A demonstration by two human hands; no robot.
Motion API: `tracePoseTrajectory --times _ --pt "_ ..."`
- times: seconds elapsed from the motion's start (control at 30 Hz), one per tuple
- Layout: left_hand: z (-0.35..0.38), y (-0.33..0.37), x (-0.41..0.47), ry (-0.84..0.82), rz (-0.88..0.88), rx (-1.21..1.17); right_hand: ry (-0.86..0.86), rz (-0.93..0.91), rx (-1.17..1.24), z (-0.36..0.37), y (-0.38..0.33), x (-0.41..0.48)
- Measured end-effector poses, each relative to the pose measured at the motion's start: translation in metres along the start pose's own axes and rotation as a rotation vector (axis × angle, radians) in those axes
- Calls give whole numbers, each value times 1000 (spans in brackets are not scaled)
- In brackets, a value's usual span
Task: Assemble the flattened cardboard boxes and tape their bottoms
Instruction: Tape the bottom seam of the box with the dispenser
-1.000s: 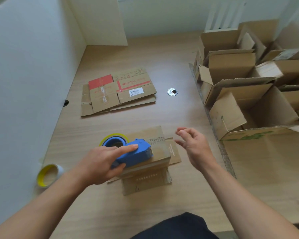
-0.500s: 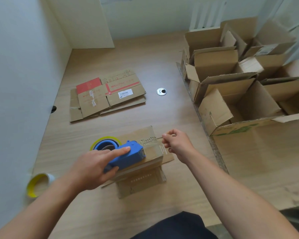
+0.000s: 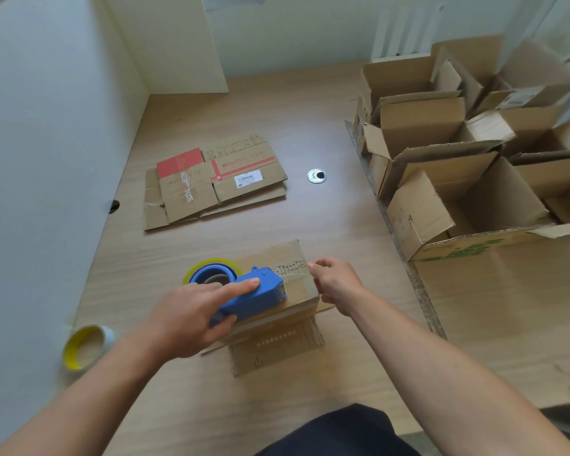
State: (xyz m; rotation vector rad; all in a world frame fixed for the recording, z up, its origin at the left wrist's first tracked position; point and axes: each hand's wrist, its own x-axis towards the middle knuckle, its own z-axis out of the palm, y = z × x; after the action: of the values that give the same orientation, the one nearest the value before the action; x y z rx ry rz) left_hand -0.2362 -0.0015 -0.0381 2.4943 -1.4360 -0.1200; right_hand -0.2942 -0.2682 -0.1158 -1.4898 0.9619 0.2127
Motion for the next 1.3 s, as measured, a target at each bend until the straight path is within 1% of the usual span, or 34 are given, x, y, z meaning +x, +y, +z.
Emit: tracePoseTrajectory --times 0.07,0.13,0.17,0.2,0.27,0.37,0.43,0.5,0.6,0.73,0.9,1.0,1.1,1.17,1.3 --pt "0 -1 0 -5 -6 4 -13 21 -23 1 -2 -2" --pt "0 -2 1 -7 -11 6 39 22 -104 -2 -5 -4" --pt "0 -2 1 -7 -13 6 76 -19 -187 -5 -6 -5" --pt "1 -2 1 -5 -12 3 104 -102 -253 -8 -6 -5" --pt "1 -2 1 1 -13 -1 70 -260 -276 -10 -8 -7" --pt "1 -1 2 21 -18 4 0 -318 -265 -4 -9 -15" --pt "2 -1 1 31 -15 -3 18 -344 -354 2 -8 -14" --pt "3 -2 1 28 -27 -16 52 -353 -402 8 -7 -14" --pt "1 -5 2 13 -88 -33 58 -330 -322 11 -6 -12" --pt "-13 -9 12 -38 -98 -4 28 -297 -281 10 -3 -10" --pt "-34 -18 25 -192 -152 -38 -35 -270 -225 9 -3 -8" --pt "-47 -32 18 -251 -220 -183 -58 -286 -289 10 -4 -7" --pt "-55 -36 13 -314 -258 -285 -74 -280 -288 12 -4 -6" --pt "-59 -35 16 -348 -275 -320 -57 -299 -322 12 -4 -5" --pt "-70 -45 11 -387 -364 -338 -6 -387 -471 12 0 -4"
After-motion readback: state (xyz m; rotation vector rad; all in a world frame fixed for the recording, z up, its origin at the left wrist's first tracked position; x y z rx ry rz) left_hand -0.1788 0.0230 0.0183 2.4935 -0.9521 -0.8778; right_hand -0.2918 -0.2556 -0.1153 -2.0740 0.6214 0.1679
